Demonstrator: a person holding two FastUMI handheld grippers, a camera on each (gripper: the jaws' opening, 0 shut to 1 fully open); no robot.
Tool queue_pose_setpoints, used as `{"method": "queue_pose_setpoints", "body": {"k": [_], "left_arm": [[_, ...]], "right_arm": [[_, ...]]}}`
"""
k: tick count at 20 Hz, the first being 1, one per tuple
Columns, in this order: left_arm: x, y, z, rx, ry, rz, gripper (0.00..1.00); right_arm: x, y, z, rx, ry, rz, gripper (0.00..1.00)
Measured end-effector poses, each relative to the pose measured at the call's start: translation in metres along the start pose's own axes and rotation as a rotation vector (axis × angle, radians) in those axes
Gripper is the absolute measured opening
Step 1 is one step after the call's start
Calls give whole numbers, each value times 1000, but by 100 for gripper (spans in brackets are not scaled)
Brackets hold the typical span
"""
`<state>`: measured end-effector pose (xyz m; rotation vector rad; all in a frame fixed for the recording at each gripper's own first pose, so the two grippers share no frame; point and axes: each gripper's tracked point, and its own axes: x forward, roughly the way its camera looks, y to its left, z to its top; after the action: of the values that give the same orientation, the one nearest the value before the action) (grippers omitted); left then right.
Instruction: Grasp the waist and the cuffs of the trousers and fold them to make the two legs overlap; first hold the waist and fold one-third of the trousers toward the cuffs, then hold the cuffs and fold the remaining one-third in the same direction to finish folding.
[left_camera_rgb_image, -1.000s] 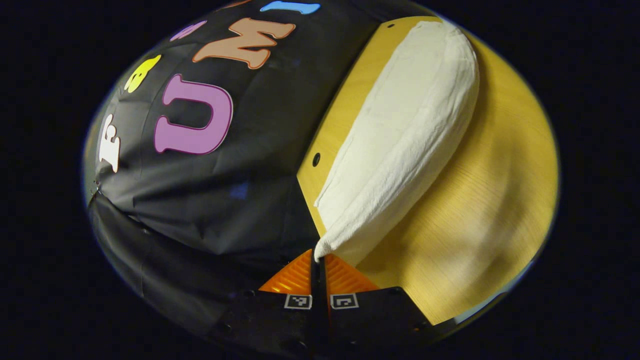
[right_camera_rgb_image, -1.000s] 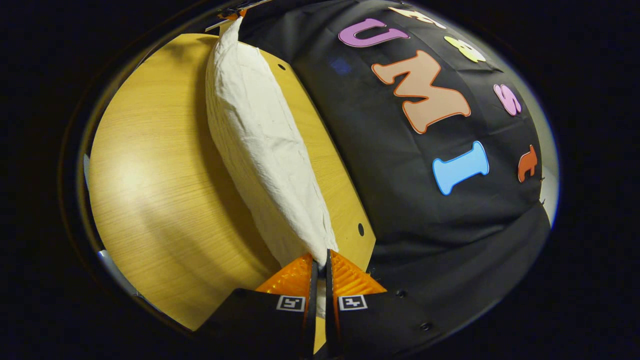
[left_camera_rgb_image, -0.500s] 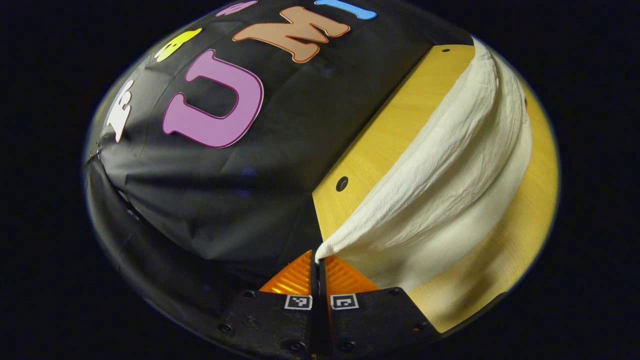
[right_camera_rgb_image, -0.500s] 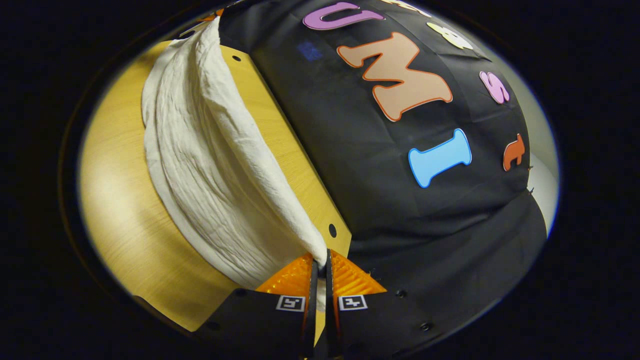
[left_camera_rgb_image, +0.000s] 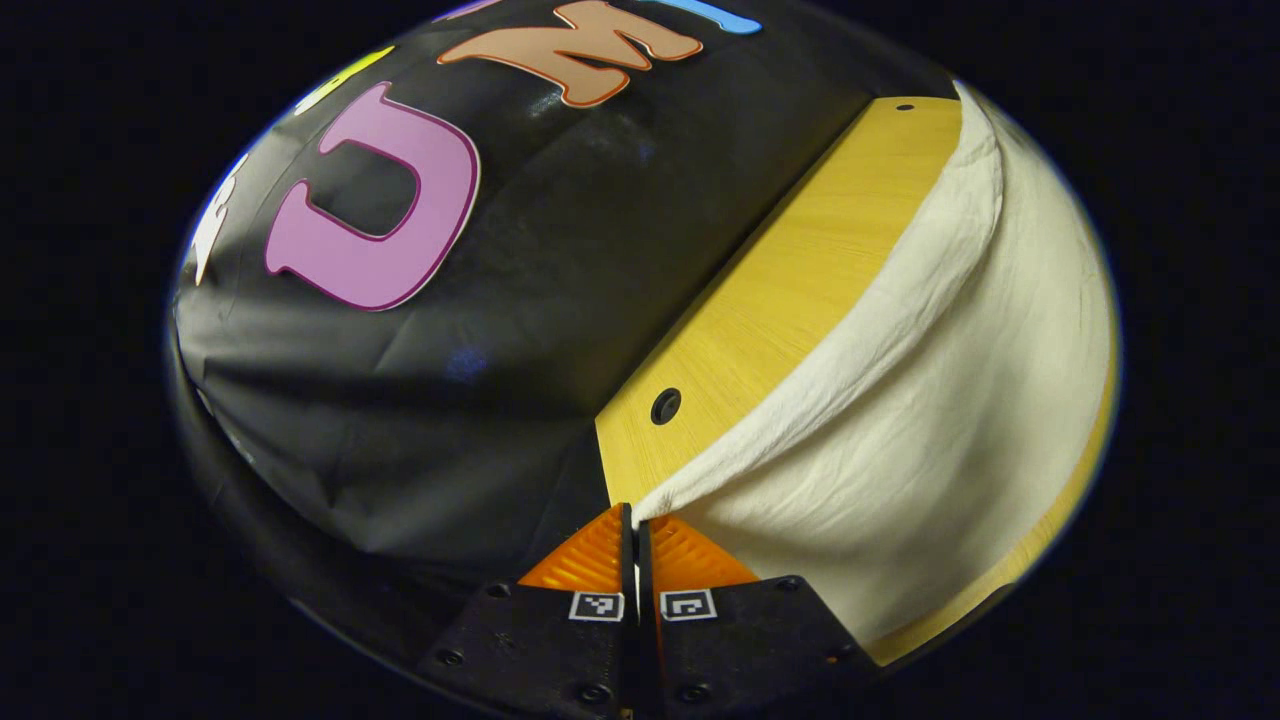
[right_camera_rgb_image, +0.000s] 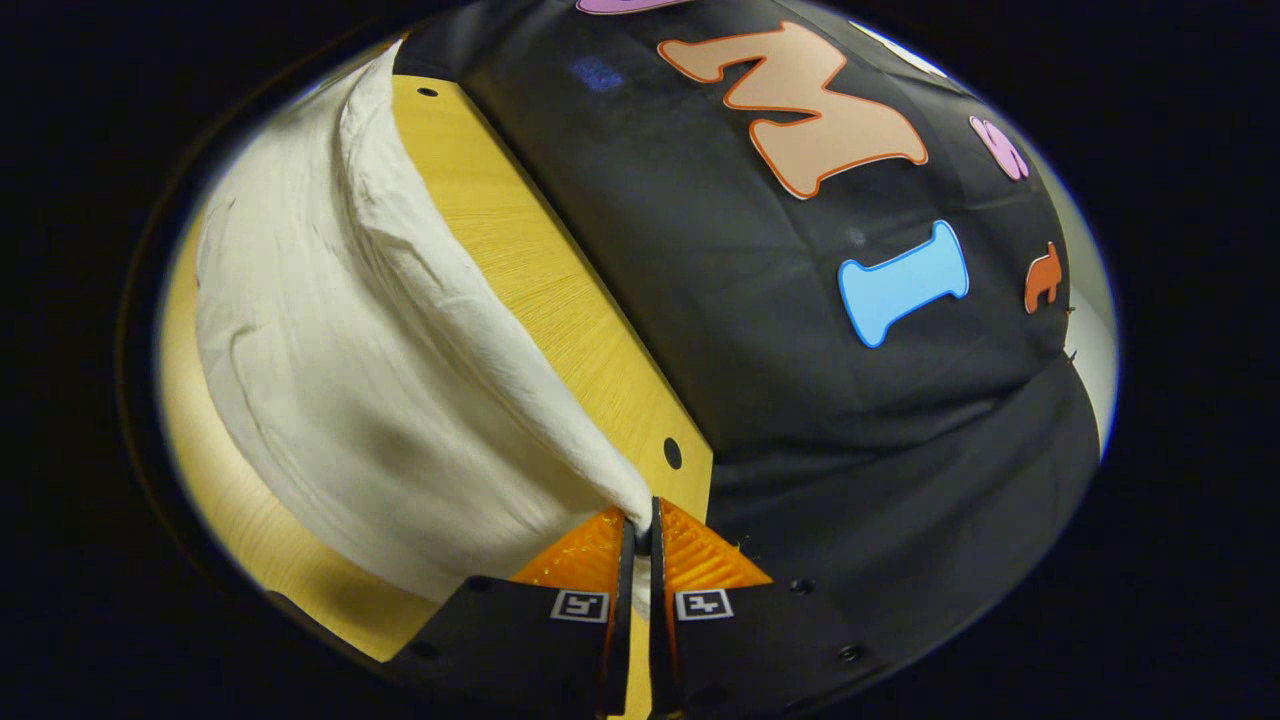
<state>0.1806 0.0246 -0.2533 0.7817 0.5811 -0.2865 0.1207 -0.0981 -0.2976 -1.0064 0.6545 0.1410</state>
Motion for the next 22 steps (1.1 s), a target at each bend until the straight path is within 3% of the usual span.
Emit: {"method": "queue_pose_setpoints", "body": {"k": [3, 9, 11, 12, 13, 14, 16, 18, 22], "left_arm": [[17, -12, -4, -38, 44, -5, 0], [46, -28, -6, -17, 70, 6, 0], [52, -37, -6, -47, 61, -19, 0], [50, -40, -4, -73, 51, -24, 0], [46, -40, -2, -96, 44, -27, 30], [41, -40, 0, -114, 37, -28, 32], [34, -37, 6, -146, 16, -28, 100], [17, -32, 19, -193, -24, -17, 95], [-10, -37, 44, -313, -102, -47, 95]], "right_arm": [[26, 13, -1, 22, 10, 29, 10], [65, 38, -5, 124, 67, 64, 9], [72, 43, -10, 162, 89, 76, 24], [67, 44, -6, 193, 83, 78, 43], [62, 42, -5, 228, 74, 79, 71], [60, 36, -5, 272, 76, 74, 100], [47, 29, -8, 383, 82, 61, 98], [37, 24, -14, 506, 92, 54, 98], [18, 26, -40, 791, 148, 68, 98]]}}
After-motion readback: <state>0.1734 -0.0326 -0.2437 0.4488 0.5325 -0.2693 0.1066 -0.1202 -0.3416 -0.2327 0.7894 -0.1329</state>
